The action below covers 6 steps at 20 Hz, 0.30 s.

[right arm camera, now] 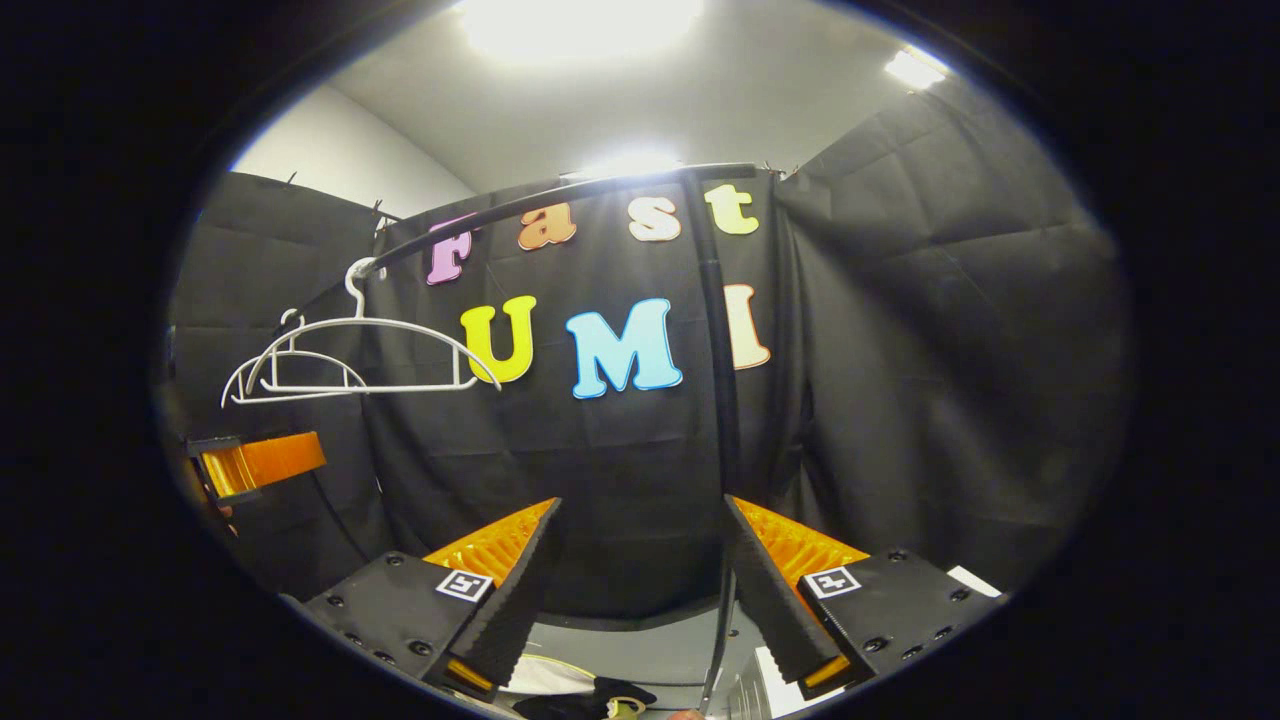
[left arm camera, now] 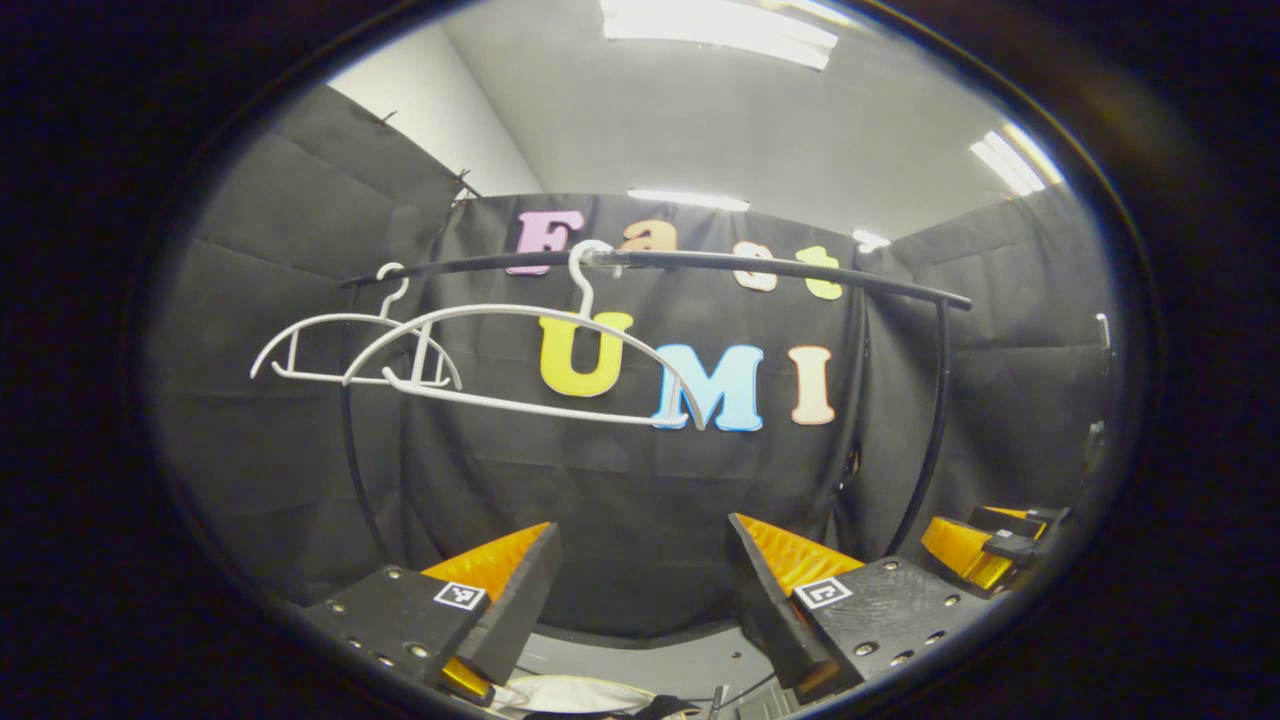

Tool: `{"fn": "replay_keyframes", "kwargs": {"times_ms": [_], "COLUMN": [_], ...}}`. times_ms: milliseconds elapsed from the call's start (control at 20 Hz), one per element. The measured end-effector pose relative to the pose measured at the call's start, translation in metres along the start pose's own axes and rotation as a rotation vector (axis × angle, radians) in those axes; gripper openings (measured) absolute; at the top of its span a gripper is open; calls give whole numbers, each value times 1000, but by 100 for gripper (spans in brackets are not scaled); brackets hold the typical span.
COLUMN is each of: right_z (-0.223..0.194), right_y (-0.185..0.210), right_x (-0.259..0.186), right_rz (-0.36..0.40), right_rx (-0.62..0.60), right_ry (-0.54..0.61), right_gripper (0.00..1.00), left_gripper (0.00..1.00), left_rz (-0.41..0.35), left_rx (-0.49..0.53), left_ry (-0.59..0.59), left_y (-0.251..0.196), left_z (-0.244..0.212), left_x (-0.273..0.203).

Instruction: Grasp the clothes on the hanger with both hands and then place them into the laundry hamper below.

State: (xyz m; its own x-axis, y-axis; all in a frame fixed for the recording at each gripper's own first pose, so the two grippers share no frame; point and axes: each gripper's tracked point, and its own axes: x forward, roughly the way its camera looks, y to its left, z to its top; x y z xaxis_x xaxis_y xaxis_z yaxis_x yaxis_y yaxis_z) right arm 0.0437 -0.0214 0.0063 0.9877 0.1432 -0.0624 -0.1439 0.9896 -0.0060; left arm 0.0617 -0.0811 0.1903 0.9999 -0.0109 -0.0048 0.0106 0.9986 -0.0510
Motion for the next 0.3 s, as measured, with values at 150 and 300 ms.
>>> {"fn": "replay_keyframes", "kwargs": {"times_ms": [150, 300], "right_z": [0, 1], "right_y": [10, 23], "right_x": [6, 5], "right_rz": [-50, -76], "right_rx": [-30, -22], "right_ry": [6, 1], "right_gripper": [97, 91], "left_gripper": [95, 95], "left_rz": [-62, -75], "left_rx": [19, 59], "left_ry": [35, 7], "left_y": [11, 23], "left_z": [-13, -7], "left_x": [12, 18]}}
